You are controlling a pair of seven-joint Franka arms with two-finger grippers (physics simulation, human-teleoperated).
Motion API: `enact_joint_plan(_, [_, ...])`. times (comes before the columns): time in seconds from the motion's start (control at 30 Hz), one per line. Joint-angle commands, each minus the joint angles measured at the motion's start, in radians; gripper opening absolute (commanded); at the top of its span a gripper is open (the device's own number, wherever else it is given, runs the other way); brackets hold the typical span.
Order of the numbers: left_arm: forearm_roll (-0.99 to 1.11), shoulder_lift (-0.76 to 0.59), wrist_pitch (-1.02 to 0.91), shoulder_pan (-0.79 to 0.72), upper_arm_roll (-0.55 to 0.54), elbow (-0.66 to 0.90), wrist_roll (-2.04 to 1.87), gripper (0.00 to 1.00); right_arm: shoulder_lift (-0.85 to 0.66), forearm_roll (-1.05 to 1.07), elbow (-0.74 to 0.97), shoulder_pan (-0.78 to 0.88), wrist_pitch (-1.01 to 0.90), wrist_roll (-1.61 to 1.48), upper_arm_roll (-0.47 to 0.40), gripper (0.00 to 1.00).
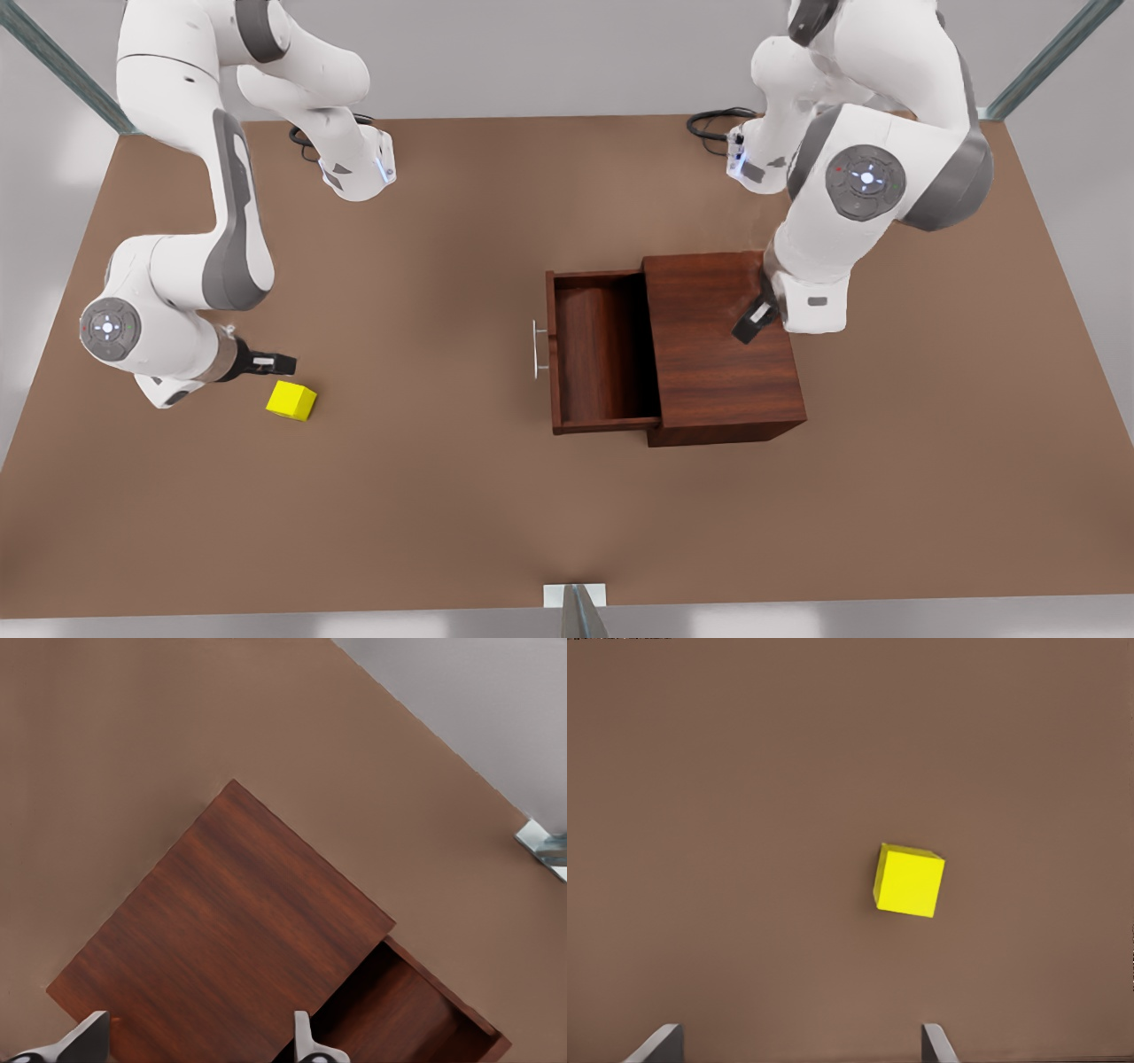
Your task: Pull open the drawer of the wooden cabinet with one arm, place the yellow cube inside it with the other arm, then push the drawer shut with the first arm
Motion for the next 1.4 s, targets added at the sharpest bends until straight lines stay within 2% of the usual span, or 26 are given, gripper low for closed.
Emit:
enact_joint_plan(0.0, [-0.173, -0.248, 0.221, 0.111, 0.0, -0.434, 0.898, 1.0, 0.017, 0.017, -0.015, -0.038, 0.097, 0.246, -0.003, 1.0])
enact_joint_plan(0.03, [-0.172, -0.244, 0.242, 0.119, 0.003, -0.426, 0.911, 1.0, 0.026, 0.026, -0.026, -0.051, 0.091, 0.24, -0.003, 1.0])
enact_joint_plan(0.1, [-0.141, -0.172, 0.231, 0.117, 0.001, -0.28, 0.905, 1.0, 0.035, 0.086, -0.083, -0.071, 0.17, 0.26, -0.001, 1.0])
enact_joint_plan(0.27, [-0.127, -0.163, 0.231, 0.111, 0.001, -0.29, 0.907, 1.0, 0.092, 0.095, -0.153, -0.093, 0.351, 0.419, -0.004, 1.0])
enact_joint_plan(0.5, [-0.129, -0.16, 0.208, 0.117, 0.001, -0.29, 0.908, 1.0, 0.131, 0.069, -0.224, -0.104, 0.479, 0.405, 0.002, 1.0])
enact_joint_plan(0.57, [-0.127, -0.16, 0.155, 0.112, 0.001, -0.29, 0.911, 1.0, 0.144, 0.029, -0.224, -0.104, 0.48, 0.405, 0.008, 1.0])
enact_joint_plan(0.87, [-0.124, -0.16, 0.144, 0.116, 0.001, -0.29, 0.91, 1.0, 0.19, -0.119, -0.23, -0.104, 0.482, 0.345, 0.028, 1.0])
enact_joint_plan(1.03, [-0.124, -0.16, 0.144, 0.112, 0.0, -0.295, 0.908, 1.0, 0.229, -0.113, -0.232, -0.122, 0.525, 0.332, 0.04, 1.0])
enact_joint_plan(1.1, [-0.112, -0.16, 0.144, 0.111, 0.0, -0.295, 0.908, 1.0, 0.244, -0.113, -0.236, -0.162, 0.528, 0.319, 0.079, 1.0])
enact_joint_plan(1.37, [-0.103, -0.16, 0.144, 0.108, 0.0, -0.296, 0.907, 1.0, 0.259, -0.115, -0.273, -0.165, 0.585, 0.306, 0.086, 1.0])
